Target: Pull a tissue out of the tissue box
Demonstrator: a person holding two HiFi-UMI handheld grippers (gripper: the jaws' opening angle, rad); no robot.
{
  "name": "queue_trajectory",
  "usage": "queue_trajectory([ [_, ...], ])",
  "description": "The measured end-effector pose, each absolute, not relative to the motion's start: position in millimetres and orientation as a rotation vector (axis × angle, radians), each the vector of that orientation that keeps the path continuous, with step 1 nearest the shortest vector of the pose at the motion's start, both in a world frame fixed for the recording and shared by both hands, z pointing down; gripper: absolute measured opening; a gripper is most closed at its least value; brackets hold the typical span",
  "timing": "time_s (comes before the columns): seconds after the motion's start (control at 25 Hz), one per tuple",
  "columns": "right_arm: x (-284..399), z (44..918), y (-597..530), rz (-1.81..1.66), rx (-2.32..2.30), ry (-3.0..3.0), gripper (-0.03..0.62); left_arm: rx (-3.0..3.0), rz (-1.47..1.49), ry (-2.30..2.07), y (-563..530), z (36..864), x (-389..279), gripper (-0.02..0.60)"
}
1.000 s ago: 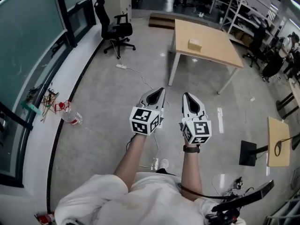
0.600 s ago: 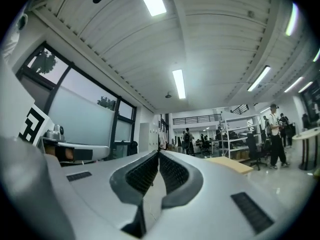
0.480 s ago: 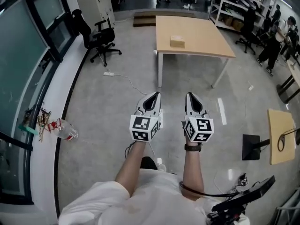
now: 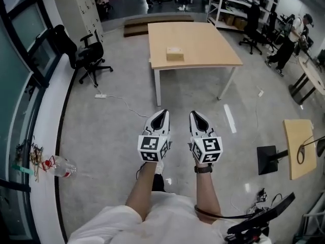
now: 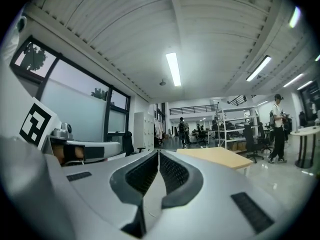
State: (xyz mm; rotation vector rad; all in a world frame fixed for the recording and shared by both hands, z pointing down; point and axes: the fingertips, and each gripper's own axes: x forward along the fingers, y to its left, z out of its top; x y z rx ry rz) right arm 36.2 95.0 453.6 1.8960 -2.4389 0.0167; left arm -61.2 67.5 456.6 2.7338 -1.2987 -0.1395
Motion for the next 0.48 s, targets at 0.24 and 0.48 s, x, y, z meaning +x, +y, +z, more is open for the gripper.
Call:
queue_trajectory([
  [0.24, 34, 418, -3, -0.052, 1.927, -2.457, 0.011, 2.766, -0.269, -1.259, -46, 414, -59, -0.009],
  [0.48, 33, 398, -82, -0.107, 2.085, -2.406, 0.011, 2.832, -0.265, -1.235, -129, 403, -73, -0.009],
])
